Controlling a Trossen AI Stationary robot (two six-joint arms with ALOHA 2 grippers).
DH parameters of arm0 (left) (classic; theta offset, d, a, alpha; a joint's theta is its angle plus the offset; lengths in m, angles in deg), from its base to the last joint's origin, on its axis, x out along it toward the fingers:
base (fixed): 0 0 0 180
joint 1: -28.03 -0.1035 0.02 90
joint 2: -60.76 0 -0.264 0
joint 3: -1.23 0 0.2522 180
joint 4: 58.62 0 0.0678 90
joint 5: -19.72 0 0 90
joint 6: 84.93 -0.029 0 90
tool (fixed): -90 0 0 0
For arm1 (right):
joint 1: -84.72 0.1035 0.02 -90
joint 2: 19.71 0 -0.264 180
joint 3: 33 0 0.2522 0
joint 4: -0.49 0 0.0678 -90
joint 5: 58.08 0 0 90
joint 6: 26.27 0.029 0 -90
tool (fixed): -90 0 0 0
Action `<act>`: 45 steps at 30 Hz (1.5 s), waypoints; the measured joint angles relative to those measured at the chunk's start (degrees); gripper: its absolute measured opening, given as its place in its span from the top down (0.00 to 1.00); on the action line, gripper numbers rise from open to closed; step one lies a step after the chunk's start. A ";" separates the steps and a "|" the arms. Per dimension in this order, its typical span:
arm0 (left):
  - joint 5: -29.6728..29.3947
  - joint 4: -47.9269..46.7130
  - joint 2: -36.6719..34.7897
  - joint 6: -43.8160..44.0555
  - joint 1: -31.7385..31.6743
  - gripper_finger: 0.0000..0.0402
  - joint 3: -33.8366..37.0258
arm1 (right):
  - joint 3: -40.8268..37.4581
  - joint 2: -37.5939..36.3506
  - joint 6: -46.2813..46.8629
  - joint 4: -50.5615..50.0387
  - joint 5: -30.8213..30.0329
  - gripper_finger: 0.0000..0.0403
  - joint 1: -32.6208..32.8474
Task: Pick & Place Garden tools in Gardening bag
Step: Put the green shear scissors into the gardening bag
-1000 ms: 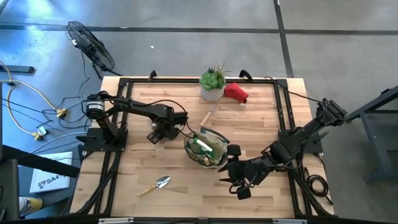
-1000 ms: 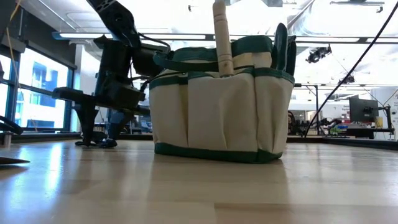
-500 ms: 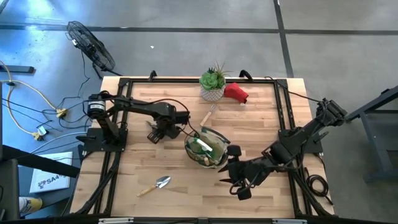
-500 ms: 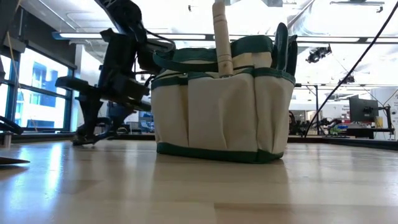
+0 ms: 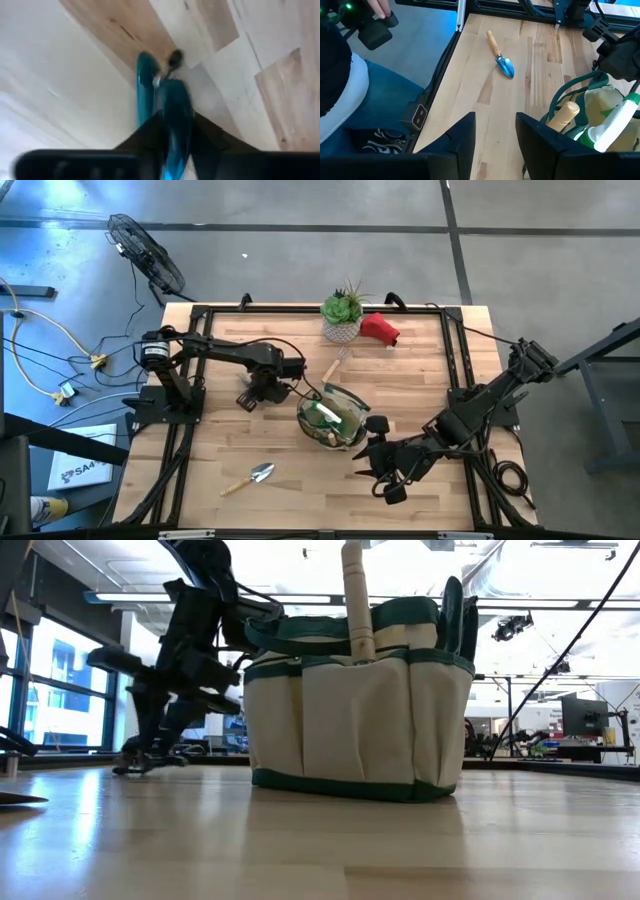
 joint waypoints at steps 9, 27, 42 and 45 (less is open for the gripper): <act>1.09 4.39 0.97 -1.74 -0.02 0.88 2.35 | 0.00 0.00 -0.02 0.02 0.00 0.67 0.00; 2.60 -4.93 0.16 0.51 -0.01 0.89 -0.88 | 0.00 0.00 -0.24 0.17 -0.17 0.67 -0.11; 6.76 -23.97 -0.50 0.30 0.00 0.88 -17.17 | 0.00 0.00 -1.99 -0.02 1.19 0.67 1.10; 6.84 -27.95 -0.50 0.87 0.00 0.88 -22.42 | 0.00 0.00 -3.00 -0.58 3.34 0.67 1.60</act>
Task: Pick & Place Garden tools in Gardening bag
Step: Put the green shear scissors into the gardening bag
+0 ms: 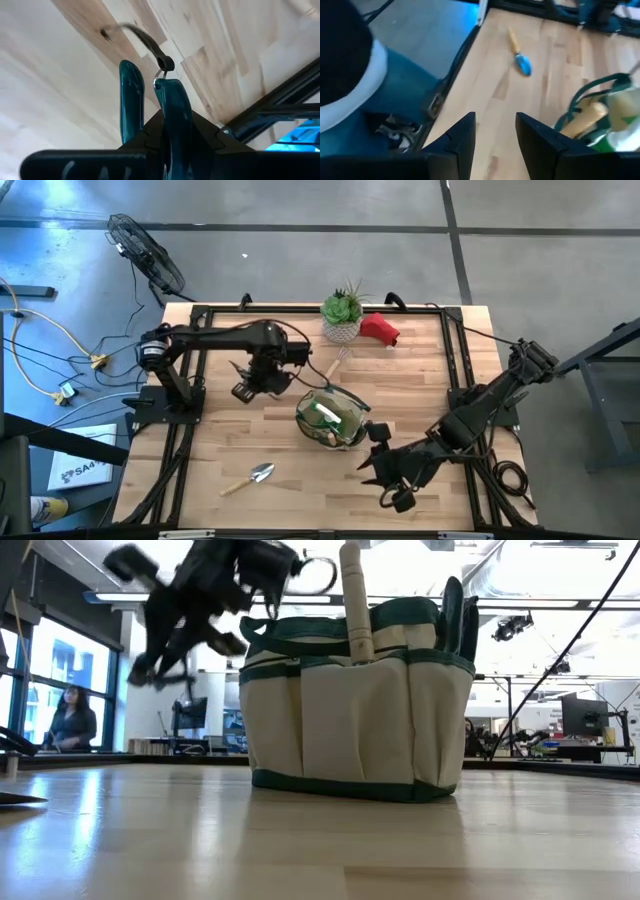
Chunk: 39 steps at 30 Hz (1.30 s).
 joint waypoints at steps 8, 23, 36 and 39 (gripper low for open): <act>10.36 -0.42 -0.72 -0.56 0.50 0.89 -14.83 | 0.04 0.00 5.66 -11.40 2.24 0.67 -5.42; 12.55 0.44 -0.63 0.50 3.76 0.87 -26.25 | 0.07 4.95 -7.58 -16.97 6.03 0.67 -13.13; 12.45 0.59 -0.63 0.48 3.76 0.88 -26.25 | 2.62 7.25 -9.74 -15.31 3.92 0.67 -13.65; 12.27 0.33 -0.63 0.16 3.76 0.88 -26.25 | 2.89 7.21 -9.76 -14.63 4.27 0.67 -13.09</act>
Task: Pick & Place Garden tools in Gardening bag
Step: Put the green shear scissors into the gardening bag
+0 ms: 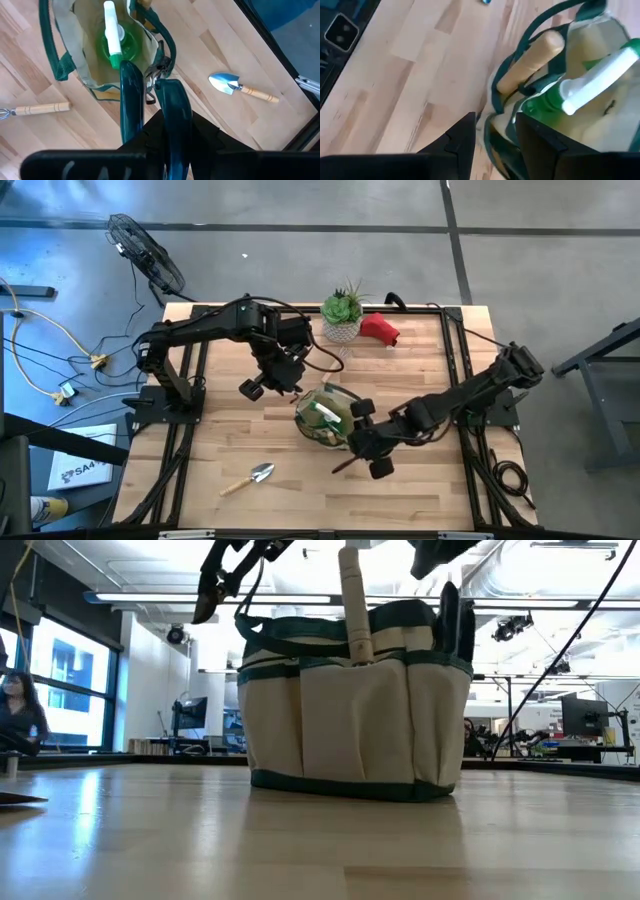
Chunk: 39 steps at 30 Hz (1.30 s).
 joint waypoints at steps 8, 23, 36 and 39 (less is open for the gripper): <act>0.39 -0.44 0.02 -0.57 0.02 0.87 0.04 | 0.00 2.45 -0.20 -1.65 0.08 0.67 -2.03; 1.39 -1.36 0.02 -0.75 0.02 0.88 0.63 | 0.00 4.81 -0.38 -4.26 10.46 0.94 -4.52; 3.23 -1.29 0.02 -0.77 0.02 0.88 0.65 | 0.09 4.77 -2.54 -17.53 12.08 0.99 -3.19; 3.26 -1.05 0.01 -0.75 0.04 0.89 0.66 | 0.07 4.77 -2.67 -18.31 11.64 0.99 -3.21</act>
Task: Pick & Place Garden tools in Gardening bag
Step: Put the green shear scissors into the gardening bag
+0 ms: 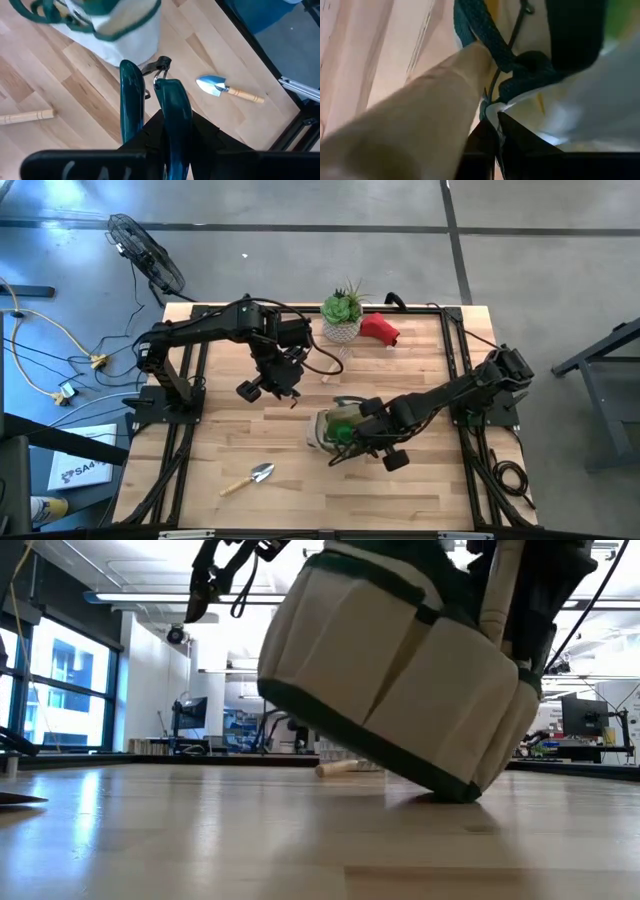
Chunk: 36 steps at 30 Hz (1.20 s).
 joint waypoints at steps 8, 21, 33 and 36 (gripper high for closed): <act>1.00 0.24 0.01 -0.06 0.00 0.88 0.00 | 3.12 0.02 -1.23 -1.08 -2.26 0.99 -0.02; 2.69 0.24 0.03 -0.23 0.00 0.88 2.24 | 6.16 0.02 2.78 -3.20 -4.48 0.99 -0.09; 3.98 3.61 0.10 -1.33 -0.02 0.87 8.92 | 6.16 0.02 1.23 -6.23 -3.01 0.99 3.46; 3.99 4.75 0.10 -1.35 -0.02 0.87 8.94 | 6.16 0.02 0.92 -5.74 -3.02 0.99 4.22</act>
